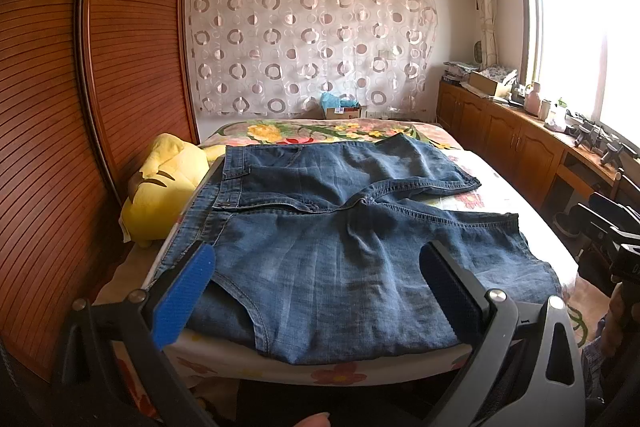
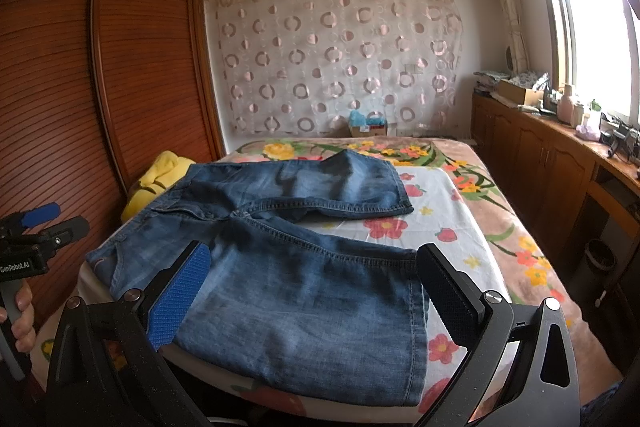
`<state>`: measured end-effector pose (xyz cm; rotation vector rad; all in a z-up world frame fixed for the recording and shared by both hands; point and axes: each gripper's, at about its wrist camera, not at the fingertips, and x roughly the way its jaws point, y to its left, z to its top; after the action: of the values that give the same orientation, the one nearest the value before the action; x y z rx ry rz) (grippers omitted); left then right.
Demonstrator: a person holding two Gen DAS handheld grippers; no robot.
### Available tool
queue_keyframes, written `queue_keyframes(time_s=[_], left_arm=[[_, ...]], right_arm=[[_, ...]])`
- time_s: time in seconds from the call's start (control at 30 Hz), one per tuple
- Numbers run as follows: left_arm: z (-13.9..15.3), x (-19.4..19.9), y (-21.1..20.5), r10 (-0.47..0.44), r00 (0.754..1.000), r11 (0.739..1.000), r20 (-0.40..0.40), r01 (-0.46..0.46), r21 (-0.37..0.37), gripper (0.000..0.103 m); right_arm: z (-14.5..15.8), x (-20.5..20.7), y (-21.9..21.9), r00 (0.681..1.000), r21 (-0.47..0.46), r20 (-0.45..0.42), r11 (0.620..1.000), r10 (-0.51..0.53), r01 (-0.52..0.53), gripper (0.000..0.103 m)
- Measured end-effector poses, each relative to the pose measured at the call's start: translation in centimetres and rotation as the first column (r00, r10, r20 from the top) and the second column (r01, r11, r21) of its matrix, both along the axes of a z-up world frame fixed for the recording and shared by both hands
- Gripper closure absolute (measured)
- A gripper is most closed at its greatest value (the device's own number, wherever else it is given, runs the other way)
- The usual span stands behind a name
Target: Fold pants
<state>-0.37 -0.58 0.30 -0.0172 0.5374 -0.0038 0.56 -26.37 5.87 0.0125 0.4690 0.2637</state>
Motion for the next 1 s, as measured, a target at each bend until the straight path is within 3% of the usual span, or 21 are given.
queue_keyframes(time_s=[0.5, 0.8, 1.0], left_arm=[[1.3, 1.0, 0.9, 0.038, 0.999, 0.999, 0.018, -0.038, -0.005, 0.0], [-1.1, 3.0, 5.2, 0.099, 0.994, 0.995, -0.049, -0.099, 0.002, 0.0], [-3.0, 3.4, 8.7, 0.103, 0.99, 0.994, -0.093, -0.106, -0.031, 0.0]], right_arm=[[-0.5, 0.3, -0.6, 1.0, -0.009, -0.012, 1.0, -0.002, 0.002, 0.0], [-2.5, 1.5, -1.8, 0.998, -0.025, -0.057, 1.0, -0.012, 0.011, 0.0], [-3.7, 2.5, -2.5, 0.995, -0.041, -0.093, 0.999, -0.023, 0.019, 0.0]])
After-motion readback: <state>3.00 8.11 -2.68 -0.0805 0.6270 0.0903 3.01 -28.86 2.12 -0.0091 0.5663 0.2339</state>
